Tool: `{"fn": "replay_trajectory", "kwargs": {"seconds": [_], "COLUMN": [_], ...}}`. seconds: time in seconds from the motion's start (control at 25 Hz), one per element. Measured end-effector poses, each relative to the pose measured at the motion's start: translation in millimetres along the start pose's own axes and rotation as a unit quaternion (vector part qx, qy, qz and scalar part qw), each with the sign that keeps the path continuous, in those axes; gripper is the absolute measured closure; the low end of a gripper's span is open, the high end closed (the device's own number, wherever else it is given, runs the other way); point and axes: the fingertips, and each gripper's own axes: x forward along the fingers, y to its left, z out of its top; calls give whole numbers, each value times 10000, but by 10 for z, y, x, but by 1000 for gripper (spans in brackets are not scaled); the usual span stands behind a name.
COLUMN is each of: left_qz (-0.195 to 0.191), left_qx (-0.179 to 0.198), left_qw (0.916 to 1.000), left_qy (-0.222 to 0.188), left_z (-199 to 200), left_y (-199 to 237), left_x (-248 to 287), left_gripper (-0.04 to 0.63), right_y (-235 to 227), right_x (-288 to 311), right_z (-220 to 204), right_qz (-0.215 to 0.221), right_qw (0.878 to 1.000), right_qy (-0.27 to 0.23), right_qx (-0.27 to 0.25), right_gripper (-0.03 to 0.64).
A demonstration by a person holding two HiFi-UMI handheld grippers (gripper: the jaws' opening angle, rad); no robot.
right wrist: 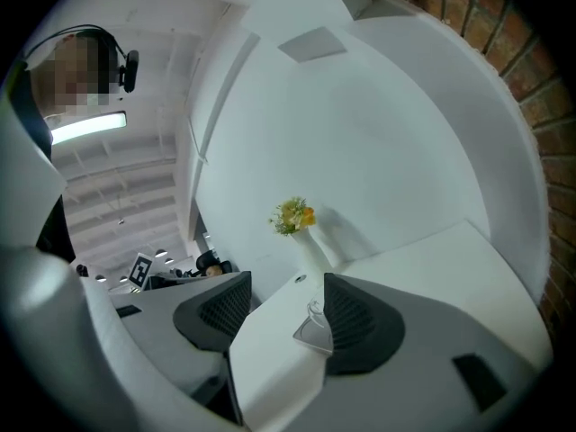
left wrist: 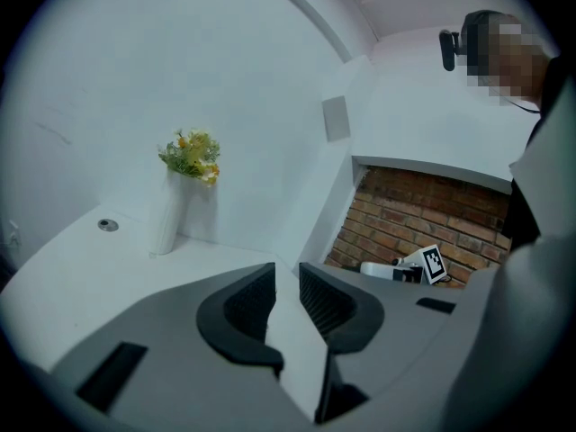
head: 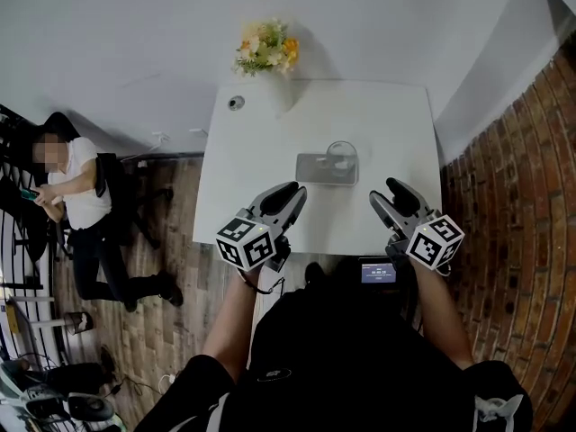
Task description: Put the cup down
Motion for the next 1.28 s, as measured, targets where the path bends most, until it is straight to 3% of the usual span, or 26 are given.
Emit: {"fn": "replay_trajectory", "kwargs": {"seconds": [0.2, 0.4, 0.8, 1.28], "left_qz": [13, -44, -243, -223], "left_qx": [-13, 16, -11, -33], "left_qw": [10000, 9999, 9997, 9997], "left_qy": [-79, -94, -57, -38], "left_z": [63, 84, 60, 8], "left_y": [26, 35, -18, -42], "left_x": [-14, 17, 105, 130], "left_gripper": [508, 508, 512, 525], "right_y": [-31, -58, -106, -217], "right_x": [22, 94, 169, 151], "right_z": [95, 76, 66, 63], "right_qz": [-13, -37, -84, -268], "right_qw": [9999, 9999, 9996, 9994], "right_qy": [-123, -73, 37, 46], "right_qx": [-33, -149, -260, -218], "right_gripper": [499, 559, 565, 565]}}
